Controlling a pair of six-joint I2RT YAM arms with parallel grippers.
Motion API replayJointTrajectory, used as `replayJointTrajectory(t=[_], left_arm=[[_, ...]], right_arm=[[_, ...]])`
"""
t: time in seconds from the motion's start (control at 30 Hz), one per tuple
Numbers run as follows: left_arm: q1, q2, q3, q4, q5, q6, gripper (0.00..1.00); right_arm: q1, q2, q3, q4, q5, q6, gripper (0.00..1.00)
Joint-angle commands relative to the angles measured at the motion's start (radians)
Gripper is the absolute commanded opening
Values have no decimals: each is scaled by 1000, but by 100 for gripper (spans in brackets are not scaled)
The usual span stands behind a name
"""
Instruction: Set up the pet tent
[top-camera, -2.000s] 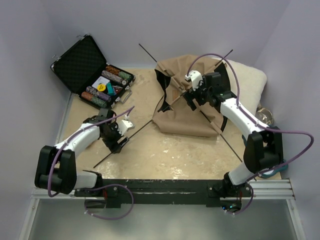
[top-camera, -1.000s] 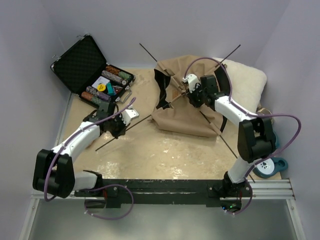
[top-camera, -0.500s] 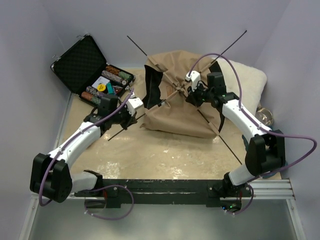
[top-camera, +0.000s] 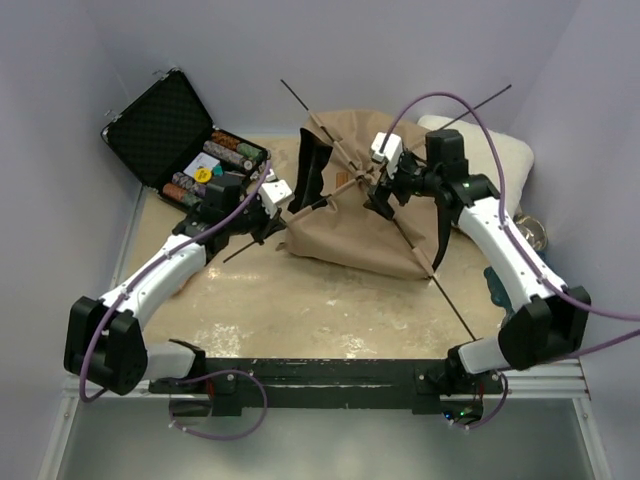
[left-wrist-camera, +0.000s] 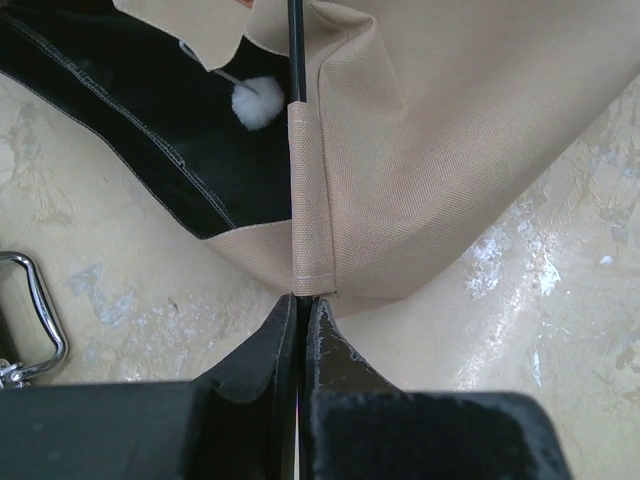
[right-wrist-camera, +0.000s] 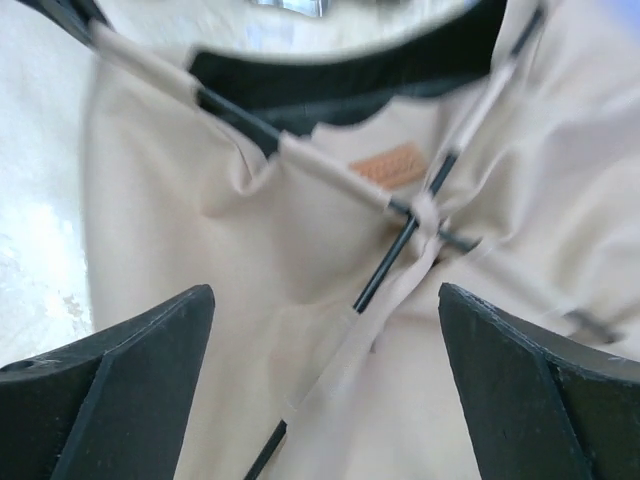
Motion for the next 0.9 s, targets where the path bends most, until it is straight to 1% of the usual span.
replayJointTrajectory(t=[0.0,0.1,0.17,0.33,0.4,0.53,0.57,0.67,0.73,0.8,0.87], left_arm=[[-8,-60,25,64,79,27,0],[-6,-71,19,69,87,20,0],[-8,-74,22,64,98,14,0],[-8,-85,20,64,118,4,0],[-8,-88,19,63,125,-3,0],[-8,-97,19,61,139,-7,0],[-8,-99,19,58,144,-7,0],[-8,-108,16,46,153,-7,0],[-8,-111,14,43,159,-6,0],[-8,-117,16,37,164,-7,0],[-8,-122,22,11,165,2,0]], right_arm=[[40,-135,13,118,-118,-118,99],[103,-132,-12,181,-169,-187,98],[158,-105,-18,207,-173,-229,98],[290,-11,-18,287,-109,-313,93],[324,36,-6,301,-89,-338,88],[358,130,22,295,-69,-376,75],[360,148,22,292,-69,-379,73],[361,187,13,293,-66,-393,65],[364,201,10,301,-52,-399,57],[363,208,8,298,-42,-408,46],[366,213,19,292,-31,-416,28]])
